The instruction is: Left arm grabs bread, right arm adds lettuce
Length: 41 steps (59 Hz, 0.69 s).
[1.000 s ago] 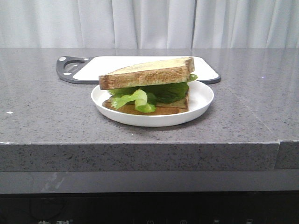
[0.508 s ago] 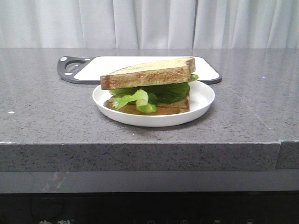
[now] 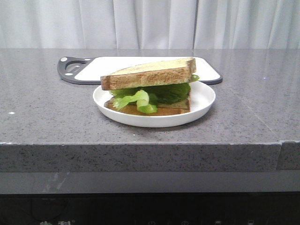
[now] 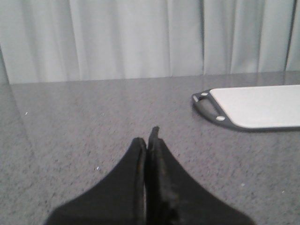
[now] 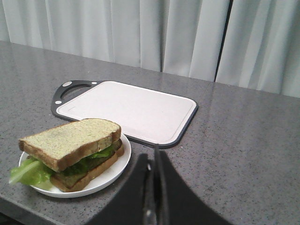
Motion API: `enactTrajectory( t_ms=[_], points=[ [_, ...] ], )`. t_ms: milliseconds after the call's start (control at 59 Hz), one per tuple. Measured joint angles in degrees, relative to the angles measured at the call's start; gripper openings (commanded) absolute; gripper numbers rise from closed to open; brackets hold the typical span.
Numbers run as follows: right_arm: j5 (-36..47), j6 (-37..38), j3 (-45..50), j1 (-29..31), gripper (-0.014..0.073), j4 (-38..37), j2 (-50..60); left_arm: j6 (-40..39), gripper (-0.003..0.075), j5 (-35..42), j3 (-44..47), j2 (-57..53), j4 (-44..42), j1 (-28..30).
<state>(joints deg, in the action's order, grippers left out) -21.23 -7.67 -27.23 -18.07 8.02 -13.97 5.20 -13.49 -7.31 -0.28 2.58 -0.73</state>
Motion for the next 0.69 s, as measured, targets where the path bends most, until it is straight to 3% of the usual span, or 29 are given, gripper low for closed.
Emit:
enactTrajectory(
  t_ms=[237, 695],
  points=[
    [0.0, 0.0, 0.0, 0.0, -0.0057, 0.0, 0.0, 0.0, -0.0020, 2.2, 7.5, 0.0, 0.1, 1.6],
    [0.0, 0.0, 0.0, 0.0, -0.0057, 0.0, 0.0, 0.0, -0.0020, 2.9, 7.6, 0.0, 0.3, 1.6]
  ],
)
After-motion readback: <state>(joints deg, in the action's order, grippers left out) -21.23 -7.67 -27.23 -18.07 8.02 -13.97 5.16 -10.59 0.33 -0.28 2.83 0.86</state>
